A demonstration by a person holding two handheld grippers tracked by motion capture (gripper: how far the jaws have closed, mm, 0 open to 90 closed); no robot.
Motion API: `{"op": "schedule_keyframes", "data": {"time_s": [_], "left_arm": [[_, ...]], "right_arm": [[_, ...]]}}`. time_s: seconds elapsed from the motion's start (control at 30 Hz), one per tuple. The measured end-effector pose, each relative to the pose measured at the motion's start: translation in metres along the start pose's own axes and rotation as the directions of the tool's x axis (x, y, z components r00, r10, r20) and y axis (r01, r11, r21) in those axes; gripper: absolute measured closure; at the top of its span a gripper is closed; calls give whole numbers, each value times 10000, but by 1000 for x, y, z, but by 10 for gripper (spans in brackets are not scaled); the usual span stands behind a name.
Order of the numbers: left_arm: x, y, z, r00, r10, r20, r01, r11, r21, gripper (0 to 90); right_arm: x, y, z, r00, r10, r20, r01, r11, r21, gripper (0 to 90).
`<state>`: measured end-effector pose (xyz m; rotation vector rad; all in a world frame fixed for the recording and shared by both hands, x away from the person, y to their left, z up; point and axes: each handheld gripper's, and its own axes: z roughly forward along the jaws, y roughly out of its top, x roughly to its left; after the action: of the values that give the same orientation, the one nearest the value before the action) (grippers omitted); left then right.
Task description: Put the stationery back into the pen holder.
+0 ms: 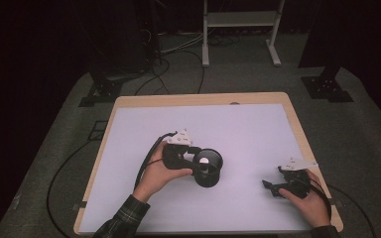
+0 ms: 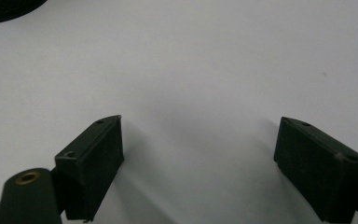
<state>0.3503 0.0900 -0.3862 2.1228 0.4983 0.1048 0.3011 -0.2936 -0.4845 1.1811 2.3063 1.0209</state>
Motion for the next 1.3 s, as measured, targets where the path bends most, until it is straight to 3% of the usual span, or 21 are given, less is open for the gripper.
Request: {"op": "schedule_keyframes", "data": {"time_s": [0.13,0.4,1.3], "left_arm": [[-3,1,-6,9998,104,-175,-106,9999,-126,185],[-3,-4,-22,9984,-9,-562,-1,9999,-170,99],[-6,-49,-64,9864,-388,-1594,348,9990,-276,89]], "right_arm": [[0,0,0,10000,-5,2,5,10000,-6,143],[0,0,0,10000,-10,-5,10,10000,-16,143],[0,0,0,10000,-7,-3,7,10000,-1,143]]}}
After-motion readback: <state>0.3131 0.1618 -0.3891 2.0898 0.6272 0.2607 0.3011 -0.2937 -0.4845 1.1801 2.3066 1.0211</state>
